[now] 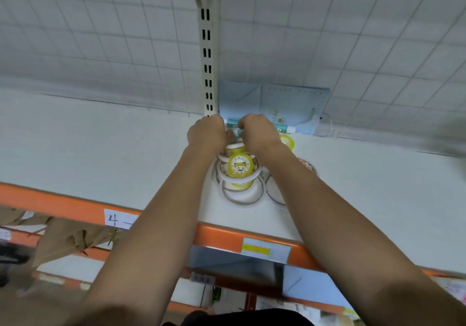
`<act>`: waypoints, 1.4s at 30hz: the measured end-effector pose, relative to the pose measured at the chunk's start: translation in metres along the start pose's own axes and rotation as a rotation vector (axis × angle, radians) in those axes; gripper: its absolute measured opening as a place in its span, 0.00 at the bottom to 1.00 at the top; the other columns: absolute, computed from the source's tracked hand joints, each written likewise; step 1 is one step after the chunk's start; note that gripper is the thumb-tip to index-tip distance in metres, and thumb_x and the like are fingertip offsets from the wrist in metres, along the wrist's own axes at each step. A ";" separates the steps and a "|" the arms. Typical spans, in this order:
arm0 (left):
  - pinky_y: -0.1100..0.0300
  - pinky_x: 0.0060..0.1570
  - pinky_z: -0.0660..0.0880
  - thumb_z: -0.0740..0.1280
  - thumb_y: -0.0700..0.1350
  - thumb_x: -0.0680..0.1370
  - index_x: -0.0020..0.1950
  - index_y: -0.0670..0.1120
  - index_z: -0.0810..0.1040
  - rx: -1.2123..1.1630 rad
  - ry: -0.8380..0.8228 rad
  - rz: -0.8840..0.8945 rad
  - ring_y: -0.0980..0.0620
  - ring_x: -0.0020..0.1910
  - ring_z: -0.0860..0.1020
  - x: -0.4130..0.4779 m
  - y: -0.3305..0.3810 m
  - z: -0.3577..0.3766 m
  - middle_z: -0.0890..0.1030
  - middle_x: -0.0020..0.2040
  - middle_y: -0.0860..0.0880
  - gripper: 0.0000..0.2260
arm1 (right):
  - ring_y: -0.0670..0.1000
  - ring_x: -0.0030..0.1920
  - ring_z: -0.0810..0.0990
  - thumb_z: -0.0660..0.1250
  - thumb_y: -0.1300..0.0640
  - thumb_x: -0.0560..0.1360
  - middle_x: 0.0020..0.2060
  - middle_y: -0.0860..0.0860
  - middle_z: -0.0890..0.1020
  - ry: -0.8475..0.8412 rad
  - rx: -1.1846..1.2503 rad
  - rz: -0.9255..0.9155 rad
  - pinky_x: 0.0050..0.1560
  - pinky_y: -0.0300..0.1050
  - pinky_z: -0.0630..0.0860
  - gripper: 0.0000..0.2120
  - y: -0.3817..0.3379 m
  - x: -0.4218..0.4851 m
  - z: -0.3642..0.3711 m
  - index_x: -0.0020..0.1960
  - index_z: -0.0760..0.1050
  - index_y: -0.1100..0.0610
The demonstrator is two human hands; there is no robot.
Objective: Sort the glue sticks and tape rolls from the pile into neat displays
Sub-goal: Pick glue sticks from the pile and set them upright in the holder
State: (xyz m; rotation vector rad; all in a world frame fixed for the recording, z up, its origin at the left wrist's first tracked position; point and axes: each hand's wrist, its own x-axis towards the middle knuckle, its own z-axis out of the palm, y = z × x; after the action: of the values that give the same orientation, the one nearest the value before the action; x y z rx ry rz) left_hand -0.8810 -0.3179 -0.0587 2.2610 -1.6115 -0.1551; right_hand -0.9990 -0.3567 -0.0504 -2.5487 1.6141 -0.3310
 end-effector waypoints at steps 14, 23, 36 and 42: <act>0.47 0.51 0.74 0.68 0.40 0.74 0.59 0.45 0.78 -0.122 0.028 0.382 0.41 0.53 0.76 -0.044 0.050 -0.025 0.74 0.55 0.42 0.13 | 0.59 0.52 0.77 0.65 0.63 0.73 0.55 0.56 0.76 0.150 0.195 0.085 0.50 0.54 0.75 0.16 0.056 -0.105 -0.048 0.61 0.75 0.57; 0.53 0.44 0.73 0.65 0.42 0.74 0.54 0.50 0.76 -0.115 -0.143 0.700 0.47 0.51 0.75 -0.135 0.172 0.015 0.75 0.50 0.50 0.10 | 0.56 0.49 0.78 0.64 0.63 0.72 0.50 0.52 0.80 0.261 0.280 0.366 0.49 0.53 0.76 0.15 0.162 -0.234 -0.083 0.59 0.75 0.54; 0.51 0.48 0.73 0.64 0.43 0.76 0.58 0.50 0.76 -0.206 -0.270 1.092 0.46 0.54 0.74 -0.303 0.451 0.109 0.74 0.53 0.49 0.12 | 0.54 0.47 0.79 0.64 0.64 0.74 0.48 0.51 0.81 0.400 0.228 0.775 0.44 0.53 0.77 0.12 0.393 -0.488 -0.135 0.55 0.76 0.52; 0.54 0.47 0.70 0.63 0.43 0.77 0.62 0.51 0.75 -0.196 -0.281 1.122 0.47 0.56 0.73 -0.356 0.545 0.146 0.74 0.56 0.50 0.14 | 0.51 0.50 0.80 0.64 0.62 0.76 0.53 0.49 0.81 0.419 0.206 0.819 0.45 0.52 0.79 0.15 0.473 -0.554 -0.157 0.60 0.76 0.50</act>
State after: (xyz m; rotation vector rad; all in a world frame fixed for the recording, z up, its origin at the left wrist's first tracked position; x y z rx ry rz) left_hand -1.5319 -0.1749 -0.0451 0.9635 -2.5955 -0.3098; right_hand -1.6812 -0.0561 -0.0648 -1.5392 2.4242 -0.8983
